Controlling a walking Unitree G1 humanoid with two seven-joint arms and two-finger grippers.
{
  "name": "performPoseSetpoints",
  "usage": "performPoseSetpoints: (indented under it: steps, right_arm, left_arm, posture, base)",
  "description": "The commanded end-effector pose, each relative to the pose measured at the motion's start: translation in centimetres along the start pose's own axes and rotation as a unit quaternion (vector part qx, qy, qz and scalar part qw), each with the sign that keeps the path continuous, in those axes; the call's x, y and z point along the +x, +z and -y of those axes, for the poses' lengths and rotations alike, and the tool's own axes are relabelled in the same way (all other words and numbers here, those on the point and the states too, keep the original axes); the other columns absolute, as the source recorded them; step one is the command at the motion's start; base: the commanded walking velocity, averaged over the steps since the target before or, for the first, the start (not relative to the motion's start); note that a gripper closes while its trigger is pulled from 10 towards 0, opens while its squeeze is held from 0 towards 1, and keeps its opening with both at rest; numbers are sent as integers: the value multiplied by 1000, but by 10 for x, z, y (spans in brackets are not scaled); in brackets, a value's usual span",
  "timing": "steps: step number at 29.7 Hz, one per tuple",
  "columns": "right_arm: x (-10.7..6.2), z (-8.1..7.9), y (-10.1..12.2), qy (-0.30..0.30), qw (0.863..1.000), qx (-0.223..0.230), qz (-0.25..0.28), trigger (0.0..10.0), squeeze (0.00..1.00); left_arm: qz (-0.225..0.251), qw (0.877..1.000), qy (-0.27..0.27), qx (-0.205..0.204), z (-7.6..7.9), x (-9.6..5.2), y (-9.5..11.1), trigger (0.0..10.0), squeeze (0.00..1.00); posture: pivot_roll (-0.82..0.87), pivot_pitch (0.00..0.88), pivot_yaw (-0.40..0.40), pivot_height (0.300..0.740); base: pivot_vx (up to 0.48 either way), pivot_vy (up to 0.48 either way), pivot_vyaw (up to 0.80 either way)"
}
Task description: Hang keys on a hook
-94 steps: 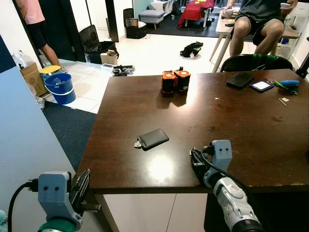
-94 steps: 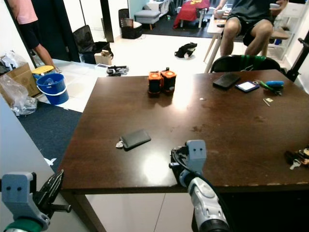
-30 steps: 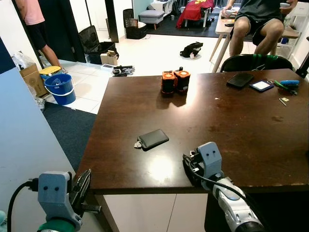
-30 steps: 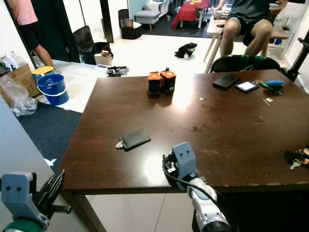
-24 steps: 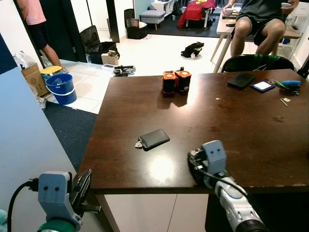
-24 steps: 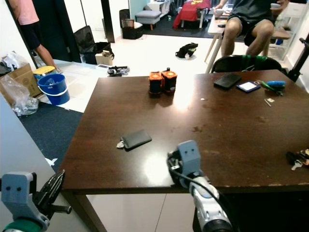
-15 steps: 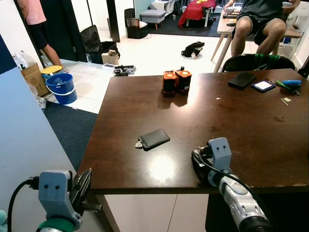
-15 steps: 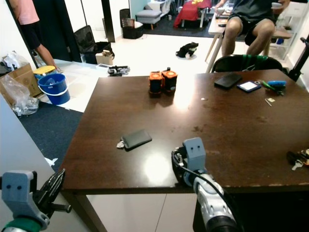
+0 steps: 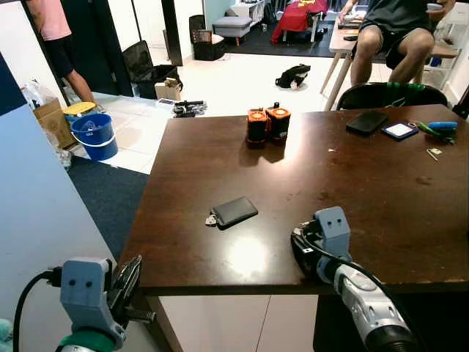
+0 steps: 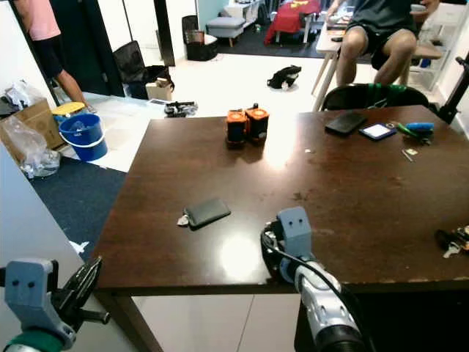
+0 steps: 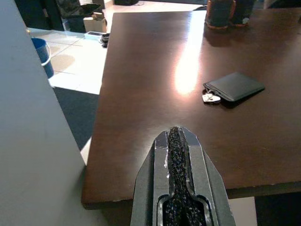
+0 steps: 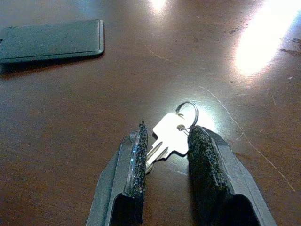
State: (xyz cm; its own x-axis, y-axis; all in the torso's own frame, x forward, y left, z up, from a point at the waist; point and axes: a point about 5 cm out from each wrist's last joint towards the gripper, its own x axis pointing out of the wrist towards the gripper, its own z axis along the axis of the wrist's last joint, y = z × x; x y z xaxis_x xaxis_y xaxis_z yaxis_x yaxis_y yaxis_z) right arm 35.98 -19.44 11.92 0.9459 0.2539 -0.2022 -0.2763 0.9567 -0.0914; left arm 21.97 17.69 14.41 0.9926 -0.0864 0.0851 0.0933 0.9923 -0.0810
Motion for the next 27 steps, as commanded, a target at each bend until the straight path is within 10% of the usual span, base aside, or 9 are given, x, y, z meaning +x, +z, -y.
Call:
performPoseSetpoints:
  steps: [1,7,8,10,11,27]
  right_arm:
    - [-7,-9,-38,21,996,12,-89,10000,0]
    - [-9,-17,-45,56,992,5,-116,10000,0]
    - [-10,-17,-47,59,991,5,-119,4314,0]
    - [-10,-18,-48,62,991,5,-122,3294,0]
    - [-11,-18,-48,63,990,6,-123,0,0]
    - [-11,-16,-47,63,991,6,-121,0,0]
  left_arm:
    - [-9,1000,-6,-1,-1,-3,-2,10000,0]
    - [-13,1000,-11,-1,0,-3,-2,10000,0]
    - [-13,1000,-11,-1,0,-3,-2,10000,0]
    - [-13,1000,-12,-1,1,-4,-2,10000,0]
    - [-14,1000,-13,-2,1,-4,-2,10000,0]
    - [-18,1000,-12,-4,1,-5,-3,10000,0]
  posture:
    - [-20,72,184,740]
    - [-19,69,185,740]
    - [-16,76,187,740]
    - [-16,76,187,740]
    - [-16,76,187,740]
    - [-12,93,184,740]
  base:
    - [0,0,0]
    - [0,0,0]
    - [0,0,0]
    - [0,0,0]
    - [0,0,0]
    - [0,0,0]
